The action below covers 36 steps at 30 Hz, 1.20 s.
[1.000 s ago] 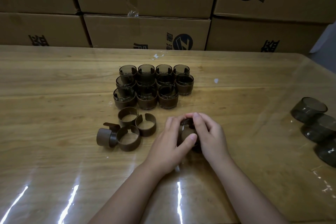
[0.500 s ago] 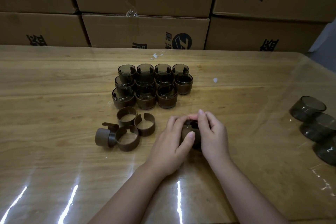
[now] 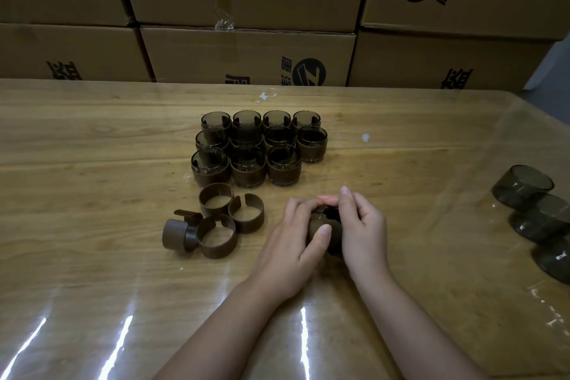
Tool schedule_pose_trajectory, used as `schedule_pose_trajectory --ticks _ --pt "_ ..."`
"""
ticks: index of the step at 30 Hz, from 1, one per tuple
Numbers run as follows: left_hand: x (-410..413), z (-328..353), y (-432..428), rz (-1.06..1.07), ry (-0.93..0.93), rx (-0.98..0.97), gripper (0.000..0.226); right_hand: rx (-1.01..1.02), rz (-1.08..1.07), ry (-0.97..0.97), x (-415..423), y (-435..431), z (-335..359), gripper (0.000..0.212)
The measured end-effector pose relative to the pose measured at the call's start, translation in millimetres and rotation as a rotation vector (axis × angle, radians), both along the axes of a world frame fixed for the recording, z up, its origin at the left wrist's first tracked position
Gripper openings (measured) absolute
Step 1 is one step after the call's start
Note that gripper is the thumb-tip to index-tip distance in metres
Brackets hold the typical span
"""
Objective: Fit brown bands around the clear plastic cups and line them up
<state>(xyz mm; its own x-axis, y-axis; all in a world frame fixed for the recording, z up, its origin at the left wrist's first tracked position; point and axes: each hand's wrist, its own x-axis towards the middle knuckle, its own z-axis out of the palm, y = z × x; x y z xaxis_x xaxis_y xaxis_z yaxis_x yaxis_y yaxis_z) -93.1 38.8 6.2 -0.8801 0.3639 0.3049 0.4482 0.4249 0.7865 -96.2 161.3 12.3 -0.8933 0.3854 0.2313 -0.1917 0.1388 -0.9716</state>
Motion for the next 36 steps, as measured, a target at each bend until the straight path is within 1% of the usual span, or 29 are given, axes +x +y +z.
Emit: schedule_pose_trajectory --ticks 3,6,9,12,15,18,20,21,24,26,30,33,36 --pt "1.3 1.6 -0.4 -0.002 0.000 -0.001 0.061 0.005 -0.015 -0.004 -1.4 0.7 -1.8 0.037" --pt "3.9 1.7 1.3 -0.017 0.028 -0.007 0.050 -0.106 -0.066 -0.049 -5.9 2.2 -0.9 0.049" --pt "3.7 1.7 2.3 0.008 -0.028 0.034 0.051 -0.123 -0.059 -0.059 -8.6 3.1 -1.6 0.049" --pt "1.9 -1.6 -0.3 -0.002 -0.074 0.134 0.055 -0.127 0.019 -0.174 -9.7 2.5 -4.0 0.041" --pt "2.4 -3.9 -1.8 -0.017 -0.065 0.179 0.054 -0.131 0.161 -0.271 -10.6 6.0 -2.6 0.042" --pt "4.2 -3.3 -2.8 -0.005 -0.020 0.230 0.051 -0.066 0.279 -0.307 -7.4 6.7 -0.6 0.052" --pt "4.7 -3.6 -3.9 -0.002 0.003 0.251 0.049 -0.054 0.340 -0.293 -5.5 5.6 0.5 0.059" --pt "4.9 -2.9 -4.0 -0.006 0.007 0.249 0.048 -0.058 0.364 -0.272 -4.5 4.6 1.1 0.059" --pt "5.9 -1.1 -3.9 -0.032 0.025 0.230 0.046 -0.110 0.376 -0.207 -0.6 0.6 5.2 0.051" --pt "6.8 -0.7 -3.5 -0.049 0.047 0.241 0.044 -0.106 0.351 -0.189 0.4 -0.9 4.7 0.047" --pt "8.8 1.0 -3.6 -0.066 0.046 0.302 0.041 -0.128 0.360 -0.209 1.4 -2.6 1.5 0.045" --pt "9.4 1.1 -4.2 -0.065 0.022 0.340 0.045 -0.186 0.395 -0.213 1.2 -1.4 1.4 0.032" --pt "5.1 2.9 -4.0 -0.027 -0.044 0.375 0.048 -0.239 0.441 -0.165 0.9 -2.5 0.9 0.021"
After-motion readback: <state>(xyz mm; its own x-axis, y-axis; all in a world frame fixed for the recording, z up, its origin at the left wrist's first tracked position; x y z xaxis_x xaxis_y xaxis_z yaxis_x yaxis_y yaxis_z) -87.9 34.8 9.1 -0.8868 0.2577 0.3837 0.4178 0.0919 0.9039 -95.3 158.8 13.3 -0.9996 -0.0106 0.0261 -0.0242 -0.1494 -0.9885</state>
